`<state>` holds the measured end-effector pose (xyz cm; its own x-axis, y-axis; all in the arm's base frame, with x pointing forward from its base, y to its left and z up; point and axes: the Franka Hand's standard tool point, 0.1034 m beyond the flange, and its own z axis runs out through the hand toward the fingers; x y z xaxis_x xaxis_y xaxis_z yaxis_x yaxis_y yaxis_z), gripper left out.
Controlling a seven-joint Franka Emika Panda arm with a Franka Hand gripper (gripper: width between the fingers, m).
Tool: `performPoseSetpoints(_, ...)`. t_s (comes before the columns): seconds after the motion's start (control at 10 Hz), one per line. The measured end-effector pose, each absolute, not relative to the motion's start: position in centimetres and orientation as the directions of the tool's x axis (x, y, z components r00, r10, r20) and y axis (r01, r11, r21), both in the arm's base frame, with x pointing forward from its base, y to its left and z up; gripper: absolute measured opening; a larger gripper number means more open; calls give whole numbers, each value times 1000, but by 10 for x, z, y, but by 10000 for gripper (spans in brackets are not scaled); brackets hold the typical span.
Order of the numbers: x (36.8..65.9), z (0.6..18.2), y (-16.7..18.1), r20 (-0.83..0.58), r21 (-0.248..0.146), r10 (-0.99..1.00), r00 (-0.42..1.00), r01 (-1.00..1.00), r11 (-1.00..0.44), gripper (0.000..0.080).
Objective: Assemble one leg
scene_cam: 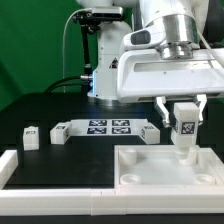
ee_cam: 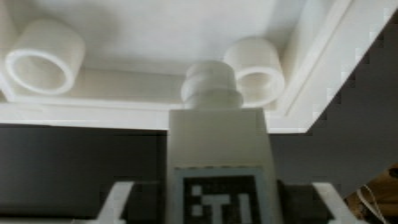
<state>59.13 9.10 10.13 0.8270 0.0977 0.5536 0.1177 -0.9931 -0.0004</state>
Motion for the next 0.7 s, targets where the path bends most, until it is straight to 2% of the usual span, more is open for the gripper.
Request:
performPoseSetpoints(0.3,598,99,107,549,-10,105,829,132,-991,290)
performPoseSetpoints(0.7,599,95,105,547,-6,108,830,134,-991,290)
